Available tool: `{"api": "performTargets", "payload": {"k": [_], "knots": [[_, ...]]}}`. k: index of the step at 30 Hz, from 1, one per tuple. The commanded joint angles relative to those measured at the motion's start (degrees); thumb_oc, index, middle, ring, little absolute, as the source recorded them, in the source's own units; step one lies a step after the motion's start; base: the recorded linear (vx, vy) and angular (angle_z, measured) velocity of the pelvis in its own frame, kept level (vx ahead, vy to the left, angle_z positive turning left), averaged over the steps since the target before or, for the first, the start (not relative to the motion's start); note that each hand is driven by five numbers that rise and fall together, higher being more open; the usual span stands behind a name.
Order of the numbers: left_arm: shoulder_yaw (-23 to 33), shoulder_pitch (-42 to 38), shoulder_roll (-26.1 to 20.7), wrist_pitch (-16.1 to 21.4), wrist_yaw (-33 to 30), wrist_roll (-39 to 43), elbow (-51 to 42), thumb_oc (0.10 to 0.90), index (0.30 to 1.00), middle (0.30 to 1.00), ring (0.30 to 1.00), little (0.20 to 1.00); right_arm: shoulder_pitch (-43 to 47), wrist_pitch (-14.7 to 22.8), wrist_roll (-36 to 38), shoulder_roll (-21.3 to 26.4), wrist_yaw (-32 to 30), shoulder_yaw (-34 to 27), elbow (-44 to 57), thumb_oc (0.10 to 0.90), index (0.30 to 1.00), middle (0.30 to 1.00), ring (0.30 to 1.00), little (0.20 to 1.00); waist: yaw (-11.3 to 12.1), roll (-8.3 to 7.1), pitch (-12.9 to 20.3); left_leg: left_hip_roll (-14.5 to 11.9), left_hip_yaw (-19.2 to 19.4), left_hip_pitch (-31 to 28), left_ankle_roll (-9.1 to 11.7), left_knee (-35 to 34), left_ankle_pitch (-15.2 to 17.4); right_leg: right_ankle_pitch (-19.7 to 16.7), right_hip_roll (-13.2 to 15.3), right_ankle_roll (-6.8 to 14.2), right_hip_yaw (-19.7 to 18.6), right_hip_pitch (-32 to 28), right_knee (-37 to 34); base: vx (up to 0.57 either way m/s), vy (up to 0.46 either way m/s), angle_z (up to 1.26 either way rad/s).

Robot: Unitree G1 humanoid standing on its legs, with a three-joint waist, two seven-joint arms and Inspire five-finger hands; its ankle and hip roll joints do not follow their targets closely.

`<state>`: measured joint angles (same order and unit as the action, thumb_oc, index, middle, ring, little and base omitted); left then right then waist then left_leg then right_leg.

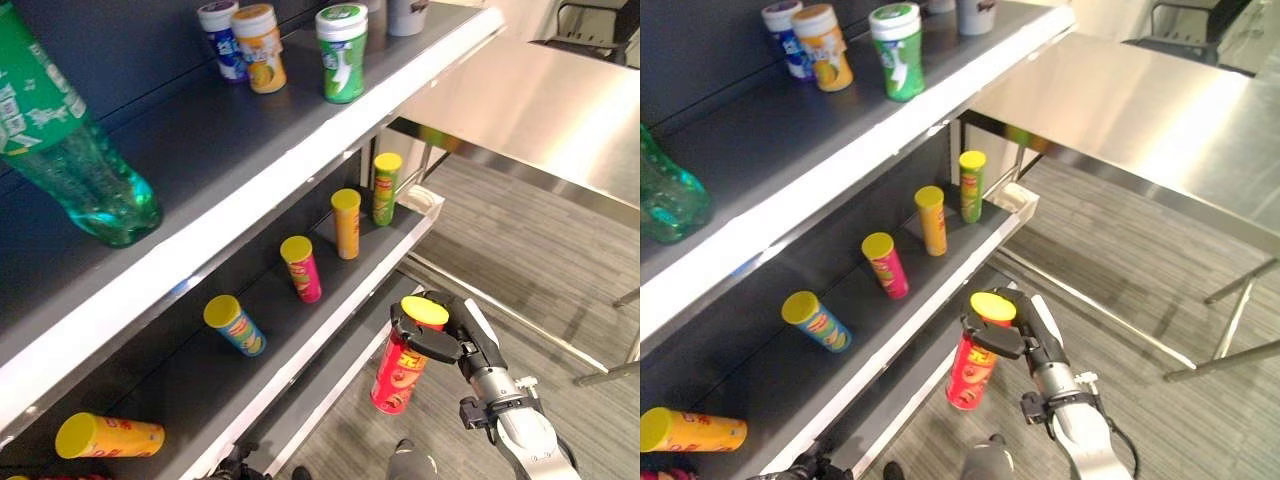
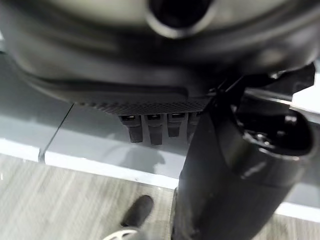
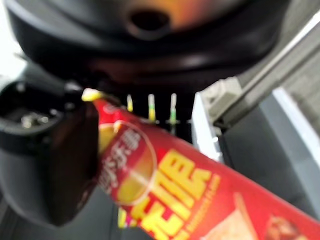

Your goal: Put the goods on the table back onto the shelves and tidy them up.

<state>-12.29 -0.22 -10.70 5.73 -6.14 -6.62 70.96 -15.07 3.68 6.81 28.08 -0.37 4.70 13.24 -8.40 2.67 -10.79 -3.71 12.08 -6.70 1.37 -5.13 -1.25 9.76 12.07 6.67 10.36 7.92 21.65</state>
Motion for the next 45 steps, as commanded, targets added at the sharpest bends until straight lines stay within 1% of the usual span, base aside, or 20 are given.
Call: {"api": "performTargets", "payload": {"k": [1,4,5,6,8,10,12,14,15,19,24,27,31,35,36,37,38,40,41,45], "knots": [[3.26,-0.37,-2.41,-0.79,-1.17,1.71,2.04,0.800,0.900,0.900,0.900,0.900,5.55,7.96,0.25,-0.84,-1.15,-4.17,9.87,0.400,0.300,0.300,0.300,0.300,0.84,-2.75,2.55,2.27,-0.21,3.09,-1.01,0.13,2.79,-5.84,-4.45,0.63,-5.40,-4.60,2.54,-0.09,-0.110,-0.16],[4.41,-0.17,-3.19,-0.48,-1.40,2.90,1.62,0.800,0.900,0.900,0.900,0.900,5.55,8.38,0.72,-0.70,-0.82,-4.08,10.04,0.400,0.300,0.300,0.300,0.300,2.56,-4.47,3.78,1.94,-1.40,5.90,-0.62,0.13,1.14,-3.12,-6.38,-0.07,-8.36,-9.36,-6.35,-0.17,-0.247,-0.13],[5.39,-0.21,-3.65,-0.38,-1.70,3.78,1.53,0.800,0.900,0.900,0.900,0.900,5.93,8.67,2.50,-0.97,-0.22,-3.24,10.03,0.400,0.300,0.300,0.300,0.300,4.11,-6.13,4.22,1.59,-2.18,8.16,0.04,0.54,-0.75,-1.64,-7.28,-0.95,-9.37,-12.03,-13.23,-0.16,-0.245,-0.09],[5.40,-0.22,-3.70,-0.38,-1.70,3.79,1.54,0.800,0.900,0.900,0.900,0.900,5.98,8.71,2.51,-1.00,-0.22,-3.21,9.97,0.400,0.300,0.300,0.300,0.300,4.06,-6.16,4.24,1.59,-2.21,8.17,0.06,0.53,-0.77,-1.77,-7.29,-0.97,-9.32,-12.18,-13.53,-0.20,-0.265,0.00],[6.51,-0.19,-4.15,-0.25,-2.38,5.51,1.20,0.800,0.900,0.900,0.900,0.900,7.36,9.53,5.32,-0.21,0.85,-1.39,11.18,0.400,0.300,0.300,0.300,0.300,6.30,-7.30,2.74,-1.27,-3.55,13.97,2.14,2.60,-5.03,-2.70,-9.08,-2.07,-10.45,-13.89,-20.64,-0.30,-0.299,0.23],[6.55,-0.24,-4.26,-0.31,-2.64,5.29,1.41,0.800,0.900,0.900,0.900,0.900,7.74,10.03,6.32,0.12,1.45,-0.67,11.77,0.400,0.300,0.300,0.300,0.300,6.78,-7.23,2.28,-2.08,-4.01,15.48,2.97,2.92,-6.33,-3.08,-9.68,-2.34,-9.77,-14.22,-21.99,-0.24,-0.214,0.28],[8.72,0.21,-4.32,-0.52,-3.14,8.23,1.30,0.800,0.900,0.900,0.900,0.900,9.10,10.43,7.70,1.64,1.75,1.59,11.93,0.400,0.300,0.300,0.300,0.300,8.09,-6.51,-0.30,-4.08,-4.94,20.72,4.89,4.26,-9.89,-4.01,-10.62,-3.14,-6.57,-13.62,-23.32,-0.38,-0.208,0.56],[8.80,0.20,-4.30,-0.54,-3.13,8.25,1.28,0.800,0.900,0.900,0.900,0.900,9.25,10.49,7.69,1.67,1.72,1.70,11.80,0.400,0.300,0.300,0.300,0.300,7.84,-6.43,-0.25,-4.11,-5.16,20.98,4.92,4.41,-9.88,-4.03,-10.70,-3.18,-6.39,-13.53,-23.32,-0.23,-0.064,0.85],[11.67,1.42,-3.81,-0.33,-3.36,10.53,2.41,0.800,0.900,0.900,0.900,0.900,10.77,10.53,6.21,2.59,1.45,3.36,11.22,0.400,0.300,0.300,0.300,0.300,8.19,-6.16,-1.30,-5.17,-2.01,21.56,4.26,5.71,-8.71,-4.88,-9.88,-3.20,-3.63,-12.77,-23.96,-0.30,-0.043,0.54],[15.21,3.87,-3.17,-0.75,-3.43,11.94,4.75,0.800,0.900,0.900,0.900,0.900,12.45,10.12,3.87,3.86,2.64,7.33,11.79,0.400,0.300,0.300,0.300,0.300,8.13,-5.55,-0.17,-6.39,-1.26,16.54,4.71,8.13,-4.38,-6.42,-7.64,-3.21,-0.34,-11.69,-24.85,-0.15,-0.001,0.56],[13.25,2.97,-3.49,-1.15,-3.57,8.26,4.39,0.800,0.900,0.900,0.900,0.900,14.20,10.00,0.87,5.07,2.14,8.00,12.13,0.400,0.300,0.300,0.300,0.300,6.08,-3.73,0.99,-9.28,-0.01,10.33,5.88,7.93,-2.22,-5.89,-5.93,-3.13,2.50,-10.64,-23.69,-0.04,0.086,0.49],[11.85,2.98,-3.61,-1.62,-3.73,5.75,3.98,0.800,0.900,0.900,0.900,0.900,14.34,9.32,-0.79,6.21,1.43,7.34,11.28,0.400,0.300,0.300,0.300,0.300,3.88,-1.27,2.12,-13.37,1.69,6.39,7.51,6.21,-3.21,-5.92,-3.32,-1.92,3.88,-9.41,-22.46,0.01,0.253,0.23],[11.12,4.41,-3.41,-1.77,-3.36,4.71,4.05,0.800,0.900,0.900,0.900,0.900,13.90,9.02,-1.65,7.12,0.70,6.23,10.91,0.400,0.300,0.300,0.300,0.300,3.27,0.31,2.30,-16.74,-0.02,6.42,8.76,5.27,-5.99,-5.62,-1.32,-0.71,3.74,-8.70,-21.42,0.02,0.253,0.22],[11.11,4.41,-3.40,-1.77,-3.36,4.71,4.05,0.800,0.900,0.900,0.900,0.900,13.90,9.02,-1.65,7.12,0.70,6.23,10.92,0.400,0.300,0.300,0.300,0.300,3.26,0.31,2.30,-16.75,-0.03,6.43,8.76,5.27,-5.99,-5.62,-1.33,-0.71,3.75,-8.70,-21.42,0.02,0.223,0.12],[10.28,5.05,-3.31,-1.88,-3.37,2.79,4.43,0.800,0.900,0.900,0.900,0.900,11.82,8.75,-3.46,7.11,-0.53,3.43,11.72,0.400,0.300,0.300,0.300,0.300,2.53,1.69,2.06,-17.92,-7.79,7.08,10.40,7.16,-3.17,-7.27,3.17,2.26,0.74,-7.29,-20.52,0.07,0.761,0.35],[10.24,5.05,-3.28,-1.87,-3.38,2.76,4.46,0.800,0.900,0.900,0.900,0.900,11.68,8.68,-3.45,7.14,-0.50,3.34,11.86,0.400,0.300,0.300,0.300,0.300,2.61,1.65,2.10,-17.83,-7.77,7.19,10.33,7.47,-2.91,-7.26,3.29,2.34,0.68,-7.26,-20.49,0.13,1.007,0.36],[8.57,3.68,-3.40,-2.19,-3.78,0.30,4.52,0.800,0.900,0.900,0.900,0.900,11.36,8.29,-5.70,6.50,-0.95,2.56,12.10,0.400,0.300,0.300,0.300,0.300,1.57,1.60,2.44,-16.35,-6.24,6.76,10.52,7.81,1.53,-8.71,5.68,3.54,-0.39,-7.35,-20.33,0.06,0.258,0.10],[7.13,3.02,-3.48,-1.87,-4.00,-1.05,4.12,0.800,0.900,0.900,0.900,0.900,11.20,8.27,-7.42,6.20,-1.77,1.65,12.26,0.400,0.300,0.300,0.300,0.300,1.17,1.39,2.28,-15.20,-5.45,6.67,10.10,8.40,3.07,-10.09,7.43,4.17,-0.99,-7.08,-19.80,0.04,0.399,0.03],[5.47,1.76,-3.59,-1.85,-4.52,-1.74,3.15,0.800,0.900,0.900,0.900,0.900,10.91,7.86,-9.39,4.93,-2.62,0.57,12.54,0.400,0.300,0.300,0.300,0.300,0.28,0.66,2.01,-12.72,-3.98,6.31,8.97,8.25,4.40,-12.68,9.85,4.81,-1.99,-5.72,-18.33,0.01,0.476,0.11],[5.78,-1.15,-5.63,-1.84,-5.23,-0.46,2.21,0.800,0.900,0.900,0.900,0.900,9.48,7.81,-9.78,3.05,-3.28,-0.31,14.22,0.400,0.300,0.300,0.300,0.300,-0.39,-1.30,1.24,-9.70,-0.73,4.64,7.53,5.92,4.96,-16.97,12.25,6.24,-2.27,-2.97,-17.13,-0.04,0.241,-0.10]]}}
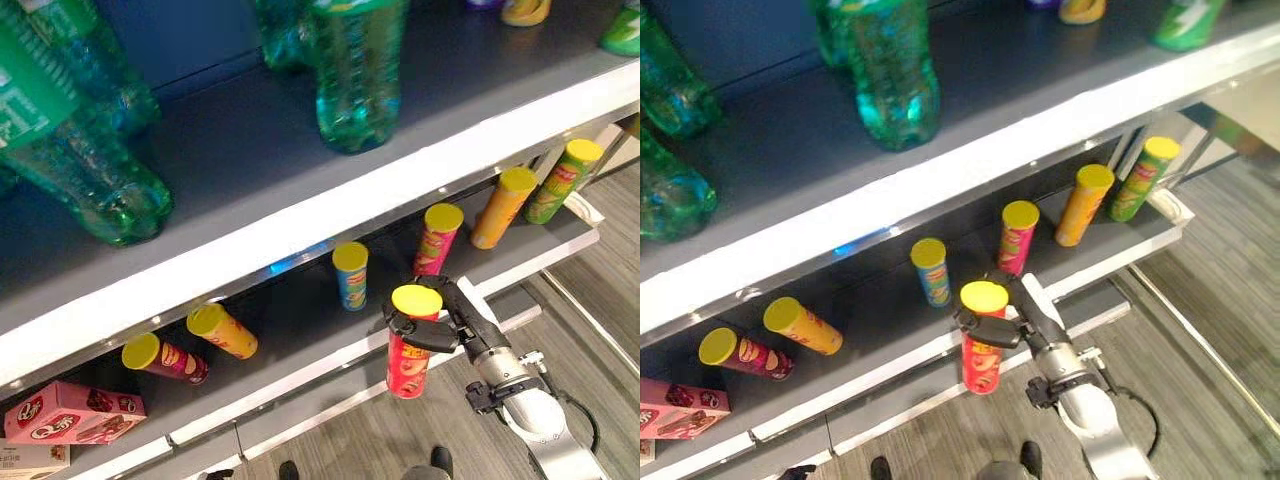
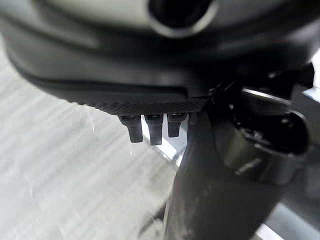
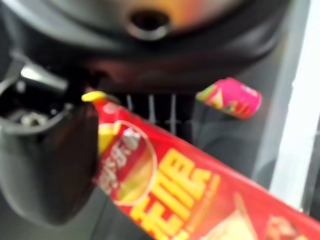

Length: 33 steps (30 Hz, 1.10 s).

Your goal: Put the goods on the table back onto the shelves and tidy them up.

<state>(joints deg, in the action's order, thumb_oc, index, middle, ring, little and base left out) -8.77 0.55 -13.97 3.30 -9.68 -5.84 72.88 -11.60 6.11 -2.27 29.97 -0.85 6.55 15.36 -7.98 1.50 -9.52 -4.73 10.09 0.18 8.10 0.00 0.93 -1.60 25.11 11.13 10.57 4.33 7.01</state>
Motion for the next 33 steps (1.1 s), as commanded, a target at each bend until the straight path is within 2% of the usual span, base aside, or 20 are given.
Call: {"api": "performTargets", "payload": {"k": [1,2,3,4,6,7,11,13,14,16,18,19,24,30,33], "knots": [[0.40,-3.90,-2.51,0.89,-1.73,-2.68,-0.09,0.800,0.900,0.900,0.900,0.900,5.52,5.44,-1.51,0.78,-3.25,-2.94,12.31,0.400,0.300,0.300,0.300,0.300,-2.01,-1.59,-0.39,-7.38,2.51,-3.41,0.31,-1.12,2.78,-9.38,-0.02,2.81,-3.07,1.65,-2.37,-0.03,0.093,-0.14],[0.34,-3.97,-2.53,0.91,-1.73,-2.69,-0.05,0.800,0.900,0.900,0.900,0.900,5.49,5.42,-1.52,0.73,-3.24,-3.01,12.35,0.400,0.300,0.300,0.300,0.300,-1.77,-1.74,-0.46,-7.20,2.75,-3.67,0.24,-1.39,2.65,-9.48,0.09,2.87,-3.32,1.69,-2.43,-0.04,0.150,-0.12],[-2.14,-4.40,-2.24,1.04,-1.36,-5.68,-0.42,0.800,0.900,0.900,0.900,0.900,4.59,5.87,-1.35,0.58,-3.13,-3.86,13.27,0.400,0.300,0.300,0.300,0.300,-2.53,-2.50,-0.47,-6.74,3.68,-4.98,-0.12,-2.89,2.98,-9.85,-0.09,3.36,-4.57,1.68,-3.48,0.01,0.080,-0.15],[-2.34,-4.43,-2.25,1.15,-1.28,-5.76,-0.56,0.800,0.900,0.900,0.900,0.900,3.87,6.17,-0.69,0.40,-3.03,-4.02,13.82,0.400,0.300,0.300,0.300,0.300,-2.57,-3.00,-0.16,-6.48,4.16,-5.58,-0.17,-3.35,3.15,-9.91,-0.03,3.68,-4.77,1.62,-4.20,0.01,0.077,-0.17],[-2.38,-4.40,-2.27,1.15,-1.28,-5.76,-0.56,0.800,0.900,0.900,0.900,0.900,3.77,6.15,-0.66,0.38,-3.00,-4.07,13.90,0.400,0.300,0.300,0.300,0.300,-2.46,-3.05,-0.18,-6.43,4.26,-5.73,-0.18,-3.45,3.13,-9.95,-0.02,3.69,-4.84,1.55,-4.28,0.00,0.000,-0.24],[-0.18,-3.77,-2.60,1.32,-0.93,-3.57,-0.08,0.800,0.900,0.900,0.900,0.900,2.53,6.88,1.43,-0.34,-2.27,-3.29,14.89,0.400,0.300,0.300,0.300,0.300,-1.87,-4.21,0.31,-6.28,4.59,-6.54,-0.07,-4.31,3.21,-10.30,-0.04,3.87,-4.02,1.31,-6.26,0.01,-0.034,-0.27],[2.16,-1.60,-2.41,1.63,-0.67,-2.04,0.58,0.800,0.900,0.900,0.900,0.900,2.86,7.45,1.05,-1.66,-2.21,-0.82,14.22,0.400,0.300,0.300,0.300,0.300,-0.32,-5.15,1.19,-6.68,4.69,-6.78,0.36,-4.83,3.16,-10.07,-0.12,3.87,-3.00,0.46,-7.98,0.02,-0.042,-0.16],[2.66,0.09,-2.06,1.82,-0.43,-1.80,0.52,0.800,0.900,0.900,0.900,0.900,4.99,7.33,-0.88,-1.51,-1.49,3.77,12.58,0.400,0.300,0.300,0.300,0.300,1.34,-5.72,1.71,-7.14,4.41,-6.50,0.76,-4.97,2.88,-9.30,-0.36,3.87,-1.90,-0.31,-8.83,0.02,-0.062,0.02],[2.74,0.14,-2.07,1.82,-0.43,-1.80,0.50,0.800,0.900,0.900,0.900,0.900,5.11,7.40,-0.96,-1.53,-1.58,3.92,12.42,0.400,0.300,0.300,0.300,0.300,1.21,-5.71,1.72,-7.17,4.36,-6.49,0.78,-4.98,2.88,-9.30,-0.39,3.87,-1.81,-0.38,-8.89,0.00,-0.061,-0.03],[3.55,1.07,-2.12,1.95,-0.43,-1.24,0.61,0.800,0.900,0.900,0.900,0.900,8.48,7.43,-3.70,-1.26,-0.59,9.59,11.40,0.400,0.300,0.300,0.300,0.300,3.15,-5.99,1.74,-7.63,3.76,-5.88,1.06,-5.00,2.60,-8.88,-0.70,3.87,-0.76,-1.16,-9.92,-0.03,-0.055,0.02],[3.88,1.32,-2.27,1.89,-0.31,-1.02,0.51,0.800,0.900,0.900,0.900,0.900,10.21,7.05,-3.91,-1.38,0.01,12.03,9.90,0.400,0.300,0.300,0.300,0.300,3.52,-6.06,1.68,-7.73,3.48,-5.60,1.15,-5.00,2.50,-8.81,-0.83,3.87,-0.45,-1.36,-10.28,-0.03,-0.019,0.18],[4.00,1.64,-2.32,1.80,-0.42,-0.66,0.36,0.800,0.900,0.900,0.900,0.900,13.11,6.47,-5.09,-1.85,0.44,15.81,8.19,0.400,0.300,0.300,0.300,0.300,4.55,-6.11,1.55,-7.79,3.05,-5.30,1.20,-5.00,2.35,-8.72,-0.95,3.87,-0.05,-1.63,-10.61,-0.04,-0.014,0.18],[4.11,1.97,-2.42,1.20,-0.99,0.60,0.46,0.800,0.900,0.900,0.900,0.900,19.59,5.00,-7.27,-5.72,-0.58,22.83,2.47,0.400,0.300,0.300,0.300,0.300,6.52,-6.38,0.95,-7.40,2.26,-5.08,0.89,-5.00,2.54,-8.78,-0.68,3.87,0.91,-2.45,-10.98,-0.03,0.020,0.10],[4.60,2.23,-2.21,0.86,-1.66,2.06,1.10,0.800,0.900,0.900,0.900,0.900,22.07,4.30,-7.54,-9.41,-3.39,23.38,-1.19,0.400,0.300,0.300,0.300,0.300,7.52,-6.51,1.37,-6.43,1.80,-4.60,0.61,-5.00,2.65,-9.42,-0.04,3.87,1.47,-2.65,-11.06,-0.01,0.024,0.06],[5.21,2.78,-1.85,0.65,-2.58,2.72,1.78,0.800,0.900,0.900,0.900,0.900,22.51,4.99,-8.41,-10.42,-6.94,21.96,-1.00,0.400,0.300,0.300,0.300,0.300,7.89,-6.28,2.01,-6.00,1.52,-4.74,0.39,-5.00,2.92,-9.71,0.59,3.87,1.84,-3.11,-11.16,0.03,0.022,0.03]]}}
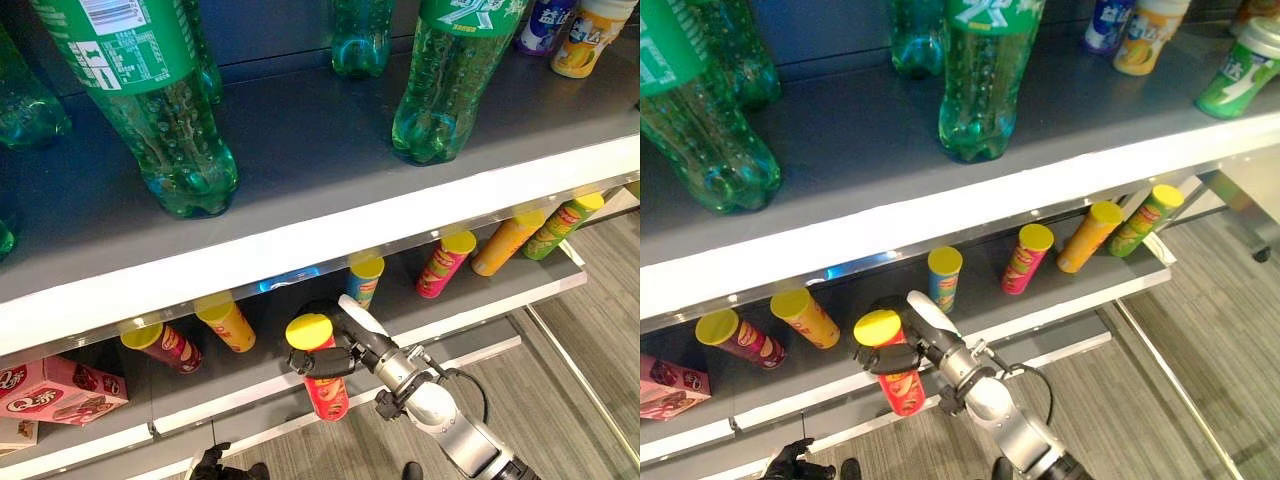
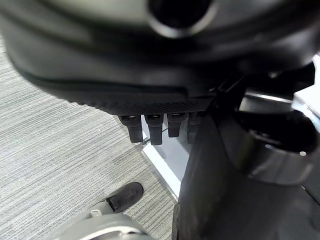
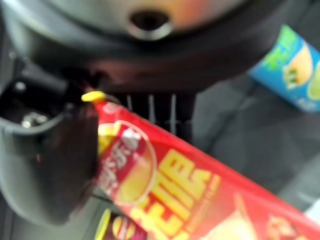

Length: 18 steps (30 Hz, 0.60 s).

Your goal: Put the goods on the table back onto the shelves and tidy them up.

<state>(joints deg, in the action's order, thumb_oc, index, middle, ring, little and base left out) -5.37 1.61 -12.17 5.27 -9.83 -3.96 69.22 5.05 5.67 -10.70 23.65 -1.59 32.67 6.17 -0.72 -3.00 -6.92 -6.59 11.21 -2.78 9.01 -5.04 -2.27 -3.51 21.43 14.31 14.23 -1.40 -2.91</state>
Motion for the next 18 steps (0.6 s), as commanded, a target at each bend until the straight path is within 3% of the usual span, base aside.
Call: {"api": "performTargets", "payload": {"k": [1,5,10,18], "knots": [[2.16,2.05,-3.45,-1.29,-2.78,1.29,5.77,0.800,0.900,0.900,0.900,0.900,5.30,5.65,-0.14,-4.69,-7.62,-4.78,7.84,0.400,0.300,0.300,0.300,0.300,0.68,-1.71,-0.30,-3.94,0.30,-1.92,-0.65,0.04,6.32,-7.88,4.46,0.69,-1.64,2.45,-1.30,0.03,0.017,0.03],[2.45,3.55,-3.09,-1.15,-3.61,1.29,5.88,0.800,0.900,0.900,0.900,0.900,3.10,5.49,1.54,-6.70,-12.41,-7.88,3.90,0.400,0.300,0.300,0.300,0.300,0.62,-1.00,0.44,-3.56,0.40,-2.55,-0.85,0.04,6.81,-8.05,4.91,0.69,-1.32,1.99,-1.41,0.05,0.029,0.05],[2.56,6.99,-2.37,-0.97,-4.92,1.02,7.42,0.800,0.900,0.900,0.900,0.900,3.17,7.80,-2.80,-8.26,-24.61,-12.75,2.10,0.400,0.300,0.300,0.300,0.300,1.21,0.26,0.84,-3.73,0.11,-3.32,-1.07,0.04,7.14,-8.37,5.22,0.69,-0.13,1.19,-1.67,0.05,0.014,0.04],[3.31,9.60,-2.88,-0.75,-4.52,0.33,9.92,0.800,0.900,0.900,0.900,0.900,6.01,9.07,-3.82,-10.60,-29.98,-14.55,-0.33,0.400,0.300,0.300,0.300,0.300,3.00,1.77,-0.06,-3.48,-1.17,-2.55,-1.33,0.04,6.91,-9.09,5.77,0.69,1.08,1.39,-1.87,0.01,0.010,0.00]]}}
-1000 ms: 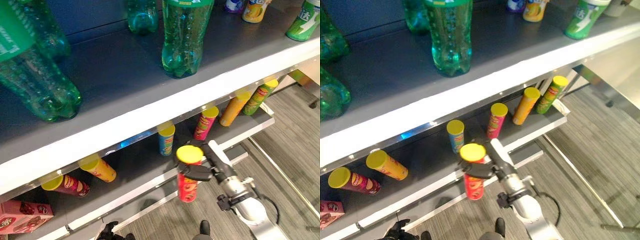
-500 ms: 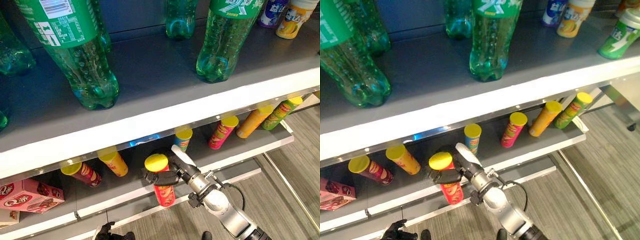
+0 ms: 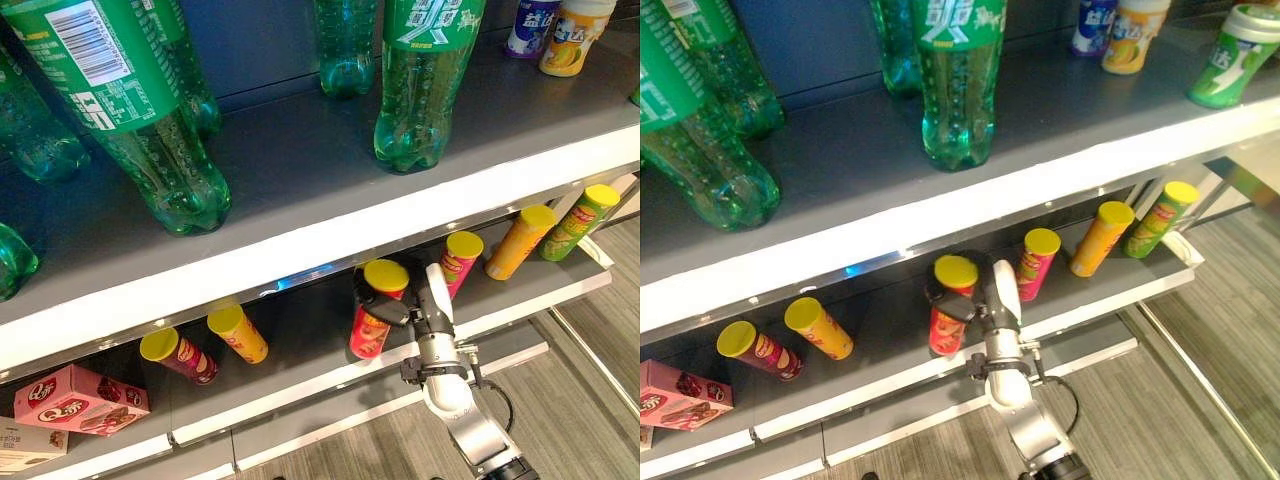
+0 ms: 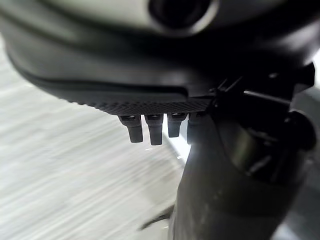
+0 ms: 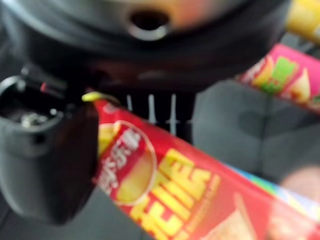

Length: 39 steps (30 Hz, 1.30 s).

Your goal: Put the goods on the table back onto the shelves and tidy them up.

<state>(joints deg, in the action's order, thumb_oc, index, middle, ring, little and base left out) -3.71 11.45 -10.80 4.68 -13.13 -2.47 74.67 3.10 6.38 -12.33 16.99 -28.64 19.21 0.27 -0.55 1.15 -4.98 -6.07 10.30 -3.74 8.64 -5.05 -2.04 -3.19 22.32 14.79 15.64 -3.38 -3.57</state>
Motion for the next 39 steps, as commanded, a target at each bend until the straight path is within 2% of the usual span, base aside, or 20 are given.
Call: {"api": "performTargets", "payload": {"k": [1,8,11,15,19,20,21,23,31,39], "knots": [[1.68,-0.06,-4.29,0.01,-1.20,-1.22,4.70,0.800,0.900,0.900,0.900,0.900,8.32,8.54,-2.37,-4.08,-3.08,-0.80,5.17,0.400,0.300,0.300,0.300,0.300,3.04,-2.20,-2.12,-3.93,-0.44,-1.42,-1.01,0.05,6.61,-9.48,4.93,0.21,-0.15,3.44,-1.23,0.00,0.000,0.00],[2.95,0.60,-5.00,1.16,-0.27,1.58,4.90,0.800,0.900,0.900,0.900,0.900,11.80,8.90,-5.52,-4.85,-3.07,2.99,3.20,0.400,0.300,0.300,0.300,0.300,5.20,-0.89,-4.52,-3.35,-2.34,1.74,-1.60,1.43,6.37,-10.16,5.59,0.21,0.85,5.09,-0.97,-0.03,0.037,0.09],[2.22,0.87,-5.47,1.88,0.34,2.18,4.60,0.800,0.900,0.900,0.900,0.900,15.06,8.64,-7.12,-5.46,-3.08,4.54,1.28,0.400,0.300,0.300,0.300,0.300,6.68,-0.39,-6.57,-2.82,-3.78,5.30,-2.00,3.80,6.45,-10.47,6.15,0.21,1.20,6.49,-0.62,-0.08,0.042,0.03],[1.61,0.94,-5.69,2.18,0.22,2.10,4.78,0.800,0.900,0.900,0.900,0.900,16.09,8.90,-8.82,-5.41,-3.61,5.44,0.64,0.400,0.300,0.300,0.300,0.300,7.55,-0.05,-8.07,-2.39,-5.02,8.32,-2.32,5.74,6.58,-10.89,6.76,0.21,1.81,7.50,-0.15,-0.05,0.047,0.19],[0.52,0.62,-5.92,2.69,0.59,2.74,4.29,0.800,0.900,0.900,0.900,0.900,18.18,8.85,-11.19,-5.26,-6.18,5.69,-0.71,0.400,0.300,0.300,0.300,0.300,8.71,0.97,-9.28,-1.34,-6.51,11.97,-2.73,7.07,6.39,-12.18,7.96,0.21,3.30,9.17,0.56,-0.04,0.077,0.25],[-1.01,0.65,-6.14,2.99,0.59,1.68,3.72,0.800,0.900,0.900,0.900,0.900,19.98,8.41,-13.47,-4.83,-8.59,4.54,-1.33,0.400,0.300,0.300,0.300,0.300,9.46,1.78,-9.83,-0.72,-7.48,13.11,-2.92,6.81,6.01,-13.39,8.55,0.21,4.21,9.53,0.88,-0.02,0.081,0.19],[-1.01,0.65,-6.14,2.99,0.59,1.68,3.72,0.800,0.900,0.900,0.900,0.900,19.98,8.42,-13.47,-4.84,-8.59,4.54,-1.33,0.400,0.300,0.300,0.300,0.300,9.43,1.73,-9.76,-0.67,-7.50,13.20,-2.94,6.81,5.98,-13.41,8.61,0.21,4.23,9.60,0.88,0.00,0.100,0.11],[-2.34,0.67,-6.48,3.06,0.70,0.57,3.00,0.800,0.900,0.900,0.900,0.900,22.09,7.16,-16.11,-4.54,-10.60,2.93,-0.99,0.400,0.300,0.300,0.300,0.300,10.47,2.70,-9.82,-0.12,-8.22,13.62,-3.20,5.92,5.99,-14.28,9.08,0.21,5.52,9.59,1.23,0.03,0.061,0.23],[-3.98,-0.01,-7.40,3.62,1.60,0.44,1.06,0.800,0.900,0.900,0.900,0.900,25.85,5.18,-20.04,-3.58,-15.40,-1.17,0.50,0.400,0.300,0.300,0.300,0.300,11.98,3.77,-9.90,2.05,-9.31,16.18,-4.08,7.58,7.27,-15.87,10.51,0.21,7.68,9.34,1.07,0.02,0.051,0.16],[-5.36,-0.85,-7.23,4.22,1.72,-0.56,-0.21,0.800,0.900,0.900,0.900,0.900,24.73,5.37,-21.21,-3.16,-16.90,-1.52,3.12,0.400,0.300,0.300,0.300,0.300,11.39,3.92,-9.34,3.20,-9.13,18.11,-4.55,9.98,8.67,-17.83,11.63,0.21,8.16,10.11,1.08,0.01,0.035,0.01]]}}
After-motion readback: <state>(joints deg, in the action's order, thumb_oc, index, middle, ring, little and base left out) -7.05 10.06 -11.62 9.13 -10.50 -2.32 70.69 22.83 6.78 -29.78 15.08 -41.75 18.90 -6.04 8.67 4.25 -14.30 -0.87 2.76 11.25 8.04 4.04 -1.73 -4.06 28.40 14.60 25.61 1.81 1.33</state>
